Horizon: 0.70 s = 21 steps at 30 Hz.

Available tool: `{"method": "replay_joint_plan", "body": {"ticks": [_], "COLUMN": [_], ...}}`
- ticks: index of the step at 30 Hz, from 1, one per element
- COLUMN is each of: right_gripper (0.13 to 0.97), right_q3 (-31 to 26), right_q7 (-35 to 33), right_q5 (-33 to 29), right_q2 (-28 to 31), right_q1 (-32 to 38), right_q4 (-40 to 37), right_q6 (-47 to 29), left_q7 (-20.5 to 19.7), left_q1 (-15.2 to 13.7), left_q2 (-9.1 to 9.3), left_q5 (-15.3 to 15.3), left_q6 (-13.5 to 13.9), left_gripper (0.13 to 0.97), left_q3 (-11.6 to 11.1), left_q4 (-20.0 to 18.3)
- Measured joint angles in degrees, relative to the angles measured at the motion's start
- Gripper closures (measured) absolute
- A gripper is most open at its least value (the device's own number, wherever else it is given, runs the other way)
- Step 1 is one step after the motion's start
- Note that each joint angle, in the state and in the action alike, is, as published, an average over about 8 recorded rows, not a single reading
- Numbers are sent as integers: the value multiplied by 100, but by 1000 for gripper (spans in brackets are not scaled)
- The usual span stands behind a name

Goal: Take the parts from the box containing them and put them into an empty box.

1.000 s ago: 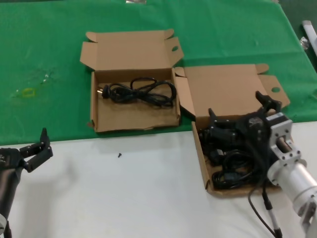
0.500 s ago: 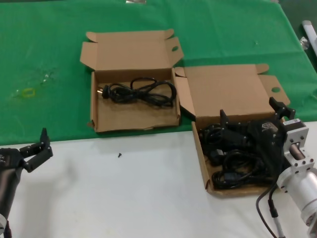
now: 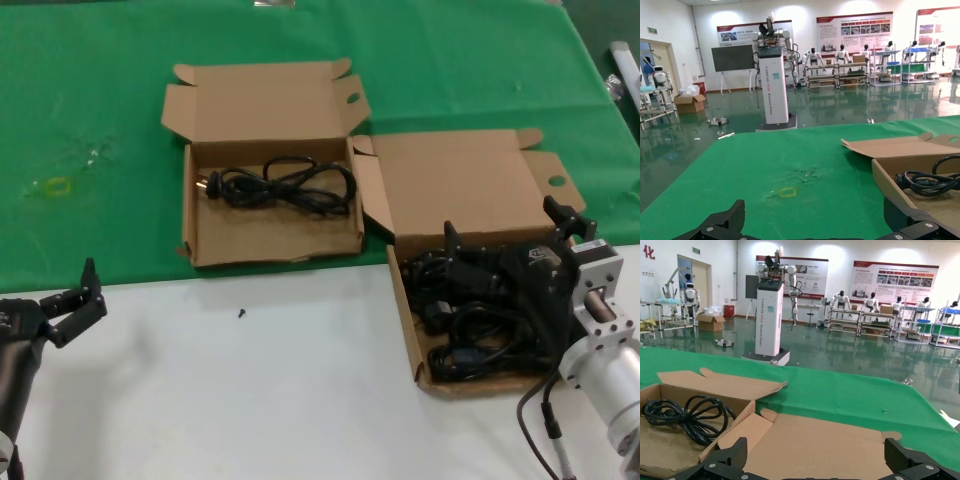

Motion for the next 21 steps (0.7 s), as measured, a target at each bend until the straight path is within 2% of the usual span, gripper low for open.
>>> {"method": "replay_joint_plan", "body": {"ticks": [21], "right_gripper": [129], "right_q3": [0], "right_q7": [0], "right_q5": [0], "right_q2": [0], "right_q1": [0], "right_q4": [0], "right_q6": [0], "left_q7": [0], "left_q1": [0], "left_q2": [0], "left_q5": [0], "left_q6": [0], "left_gripper": [132], "left_q3": [0], "left_q4": [0]}}
